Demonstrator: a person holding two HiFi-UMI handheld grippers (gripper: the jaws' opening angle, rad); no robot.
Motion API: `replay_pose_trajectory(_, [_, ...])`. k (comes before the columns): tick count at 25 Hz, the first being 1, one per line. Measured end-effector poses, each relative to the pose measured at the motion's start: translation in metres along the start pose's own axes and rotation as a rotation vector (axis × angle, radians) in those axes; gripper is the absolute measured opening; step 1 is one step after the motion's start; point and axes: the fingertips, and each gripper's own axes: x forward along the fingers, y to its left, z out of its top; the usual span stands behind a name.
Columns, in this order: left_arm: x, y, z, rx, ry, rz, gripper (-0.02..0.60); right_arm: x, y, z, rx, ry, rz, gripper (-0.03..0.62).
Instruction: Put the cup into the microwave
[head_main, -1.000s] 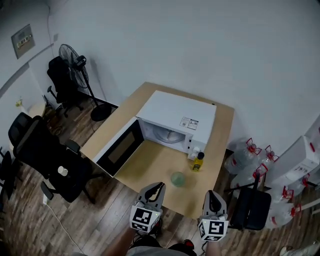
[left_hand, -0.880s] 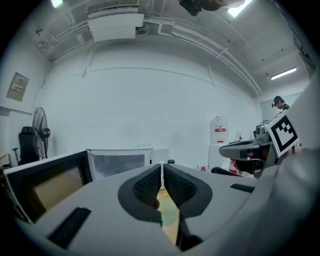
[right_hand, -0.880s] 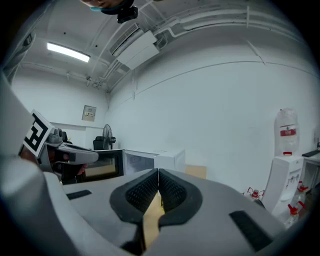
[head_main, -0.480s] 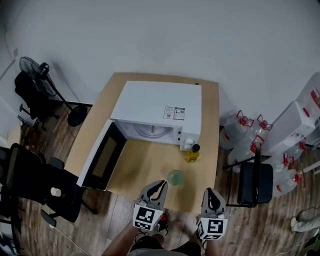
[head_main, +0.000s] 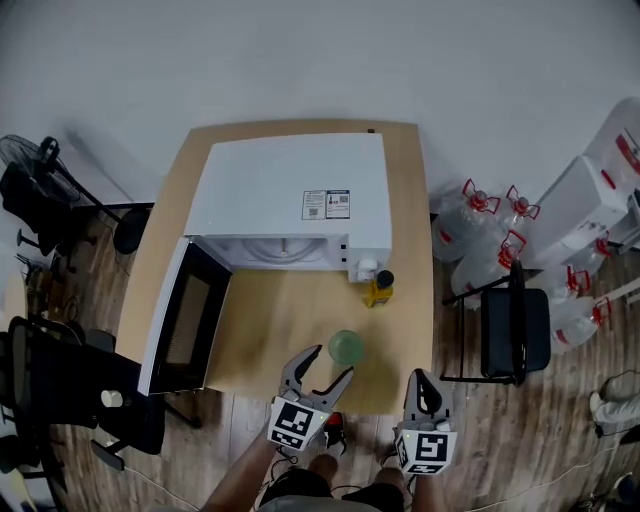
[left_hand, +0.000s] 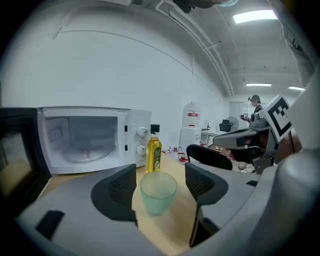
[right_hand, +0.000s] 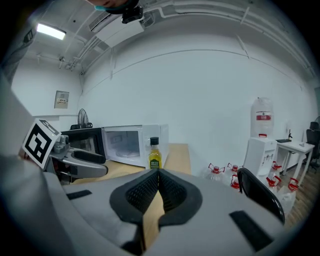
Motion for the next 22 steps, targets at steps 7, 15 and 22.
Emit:
replay_pose_trajectory(7, [0.021, -0.001, -0.031, 0.002, 0.065, -0.046, 0.36, 0.012, 0.007, -0.012, 0.0, 0.019, 0.019, 0.018])
replay_pose_trajectory(15, [0.042, 0.007, -0.058, -0.02, 0.104, -0.048, 0.368, 0.018, 0.002, -0.039, 0.006, 0.069, 0.02, 0.018])
replay_pose_trajectory(22, [0.055, 0.007, -0.061, -0.015, 0.093, -0.06, 0.368, 0.021, -0.001, -0.055, 0.004, 0.096, 0.028, 0.018])
